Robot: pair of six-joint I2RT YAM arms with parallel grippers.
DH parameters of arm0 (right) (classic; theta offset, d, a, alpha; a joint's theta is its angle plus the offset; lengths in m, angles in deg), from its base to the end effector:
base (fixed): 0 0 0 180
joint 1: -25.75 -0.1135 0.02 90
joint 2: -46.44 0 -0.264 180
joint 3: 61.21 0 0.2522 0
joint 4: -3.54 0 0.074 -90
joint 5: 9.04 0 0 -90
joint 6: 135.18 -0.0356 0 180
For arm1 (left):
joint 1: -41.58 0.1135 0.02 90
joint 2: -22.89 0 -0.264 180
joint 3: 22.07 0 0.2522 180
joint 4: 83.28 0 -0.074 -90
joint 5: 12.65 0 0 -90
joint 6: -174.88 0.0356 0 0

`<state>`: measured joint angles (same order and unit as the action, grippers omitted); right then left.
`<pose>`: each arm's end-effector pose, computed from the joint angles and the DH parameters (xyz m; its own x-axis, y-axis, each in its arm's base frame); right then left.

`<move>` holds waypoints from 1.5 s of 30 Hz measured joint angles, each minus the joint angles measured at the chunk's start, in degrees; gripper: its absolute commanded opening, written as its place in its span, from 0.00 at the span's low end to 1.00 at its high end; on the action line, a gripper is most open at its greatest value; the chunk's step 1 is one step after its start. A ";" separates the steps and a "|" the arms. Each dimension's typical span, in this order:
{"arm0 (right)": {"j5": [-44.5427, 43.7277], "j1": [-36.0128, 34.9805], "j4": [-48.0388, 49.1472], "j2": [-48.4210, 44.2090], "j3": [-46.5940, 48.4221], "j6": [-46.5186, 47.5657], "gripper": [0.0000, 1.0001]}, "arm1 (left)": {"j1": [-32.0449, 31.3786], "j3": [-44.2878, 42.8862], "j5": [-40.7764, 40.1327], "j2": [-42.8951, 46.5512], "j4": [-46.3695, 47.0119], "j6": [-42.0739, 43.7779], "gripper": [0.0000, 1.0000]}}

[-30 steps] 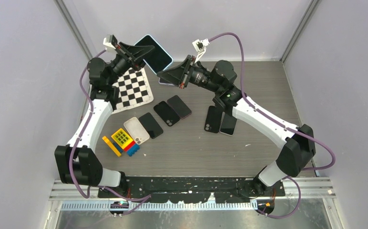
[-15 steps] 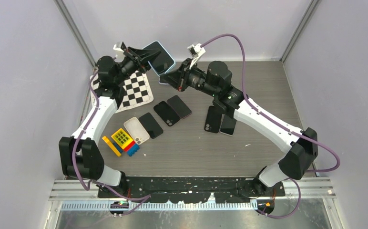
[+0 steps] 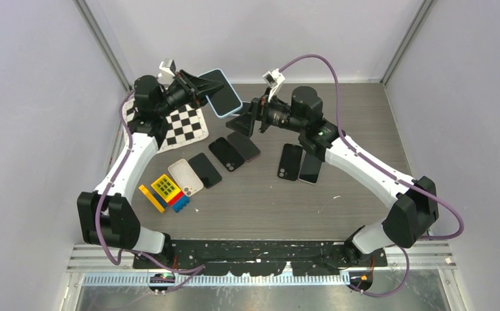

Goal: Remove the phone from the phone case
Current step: Remove the phone case from the phone.

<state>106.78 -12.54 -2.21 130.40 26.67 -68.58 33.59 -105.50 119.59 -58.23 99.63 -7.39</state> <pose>0.2650 0.2289 0.3899 -0.3802 0.1553 -0.9118 -0.8155 0.4087 0.4097 0.3246 -0.0697 0.3936 -0.7688 -0.6391 -0.0217 0.0597 -0.0380 -0.9975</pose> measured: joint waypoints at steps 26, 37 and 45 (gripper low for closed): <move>32.15 6.19 18.40 2.54 -5.40 -18.93 0.73 | 0.09 -3.65 19.39 0.15 -14.91 37.64 0.00; 29.46 4.87 2.19 2.54 -5.18 -7.34 0.55 | 0.11 -2.73 19.74 0.31 -10.80 35.43 0.00; 29.09 4.68 3.02 2.75 -4.11 -7.43 0.62 | 0.11 -1.49 19.93 0.42 -8.02 33.24 0.00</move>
<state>135.87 -7.86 0.80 133.16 22.57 -76.01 33.70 -106.99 139.52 -57.81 91.61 25.86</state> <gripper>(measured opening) 0.612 0.167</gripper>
